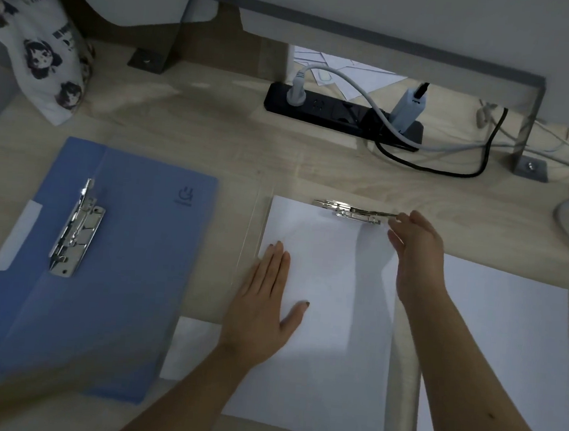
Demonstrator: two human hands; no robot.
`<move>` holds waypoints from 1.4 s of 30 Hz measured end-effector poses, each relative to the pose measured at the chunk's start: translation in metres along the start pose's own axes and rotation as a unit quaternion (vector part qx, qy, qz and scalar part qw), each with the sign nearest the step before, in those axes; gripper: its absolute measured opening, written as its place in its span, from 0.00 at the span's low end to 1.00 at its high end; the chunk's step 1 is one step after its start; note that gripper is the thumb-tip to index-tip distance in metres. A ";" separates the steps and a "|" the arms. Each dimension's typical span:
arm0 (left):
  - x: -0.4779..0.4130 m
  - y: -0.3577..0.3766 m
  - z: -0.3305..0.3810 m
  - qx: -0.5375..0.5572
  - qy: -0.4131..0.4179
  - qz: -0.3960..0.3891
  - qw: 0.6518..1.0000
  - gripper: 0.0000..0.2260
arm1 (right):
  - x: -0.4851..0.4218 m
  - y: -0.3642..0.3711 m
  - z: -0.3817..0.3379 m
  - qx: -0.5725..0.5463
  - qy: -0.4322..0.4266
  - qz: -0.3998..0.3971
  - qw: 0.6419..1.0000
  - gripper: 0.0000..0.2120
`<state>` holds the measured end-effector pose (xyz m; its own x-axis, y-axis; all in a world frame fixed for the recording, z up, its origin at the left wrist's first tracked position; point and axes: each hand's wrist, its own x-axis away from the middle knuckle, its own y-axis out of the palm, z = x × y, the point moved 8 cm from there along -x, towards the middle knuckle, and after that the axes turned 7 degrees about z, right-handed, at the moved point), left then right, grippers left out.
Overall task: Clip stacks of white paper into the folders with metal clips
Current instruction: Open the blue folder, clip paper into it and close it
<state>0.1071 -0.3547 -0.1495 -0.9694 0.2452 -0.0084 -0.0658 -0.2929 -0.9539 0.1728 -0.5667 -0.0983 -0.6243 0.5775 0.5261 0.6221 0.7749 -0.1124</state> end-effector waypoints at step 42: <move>-0.003 -0.010 -0.001 0.043 -0.019 0.027 0.999 0.32 | 0.024 0.107 0.041 0.575 -0.443 -0.139 0.673 0.28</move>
<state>0.1106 -0.3519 -0.1406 -0.9801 0.1930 -0.0465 -0.0317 -0.3833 -0.9231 0.2047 -0.4598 -0.1322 -0.9949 -0.1001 0.0092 -0.0367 0.2768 -0.9602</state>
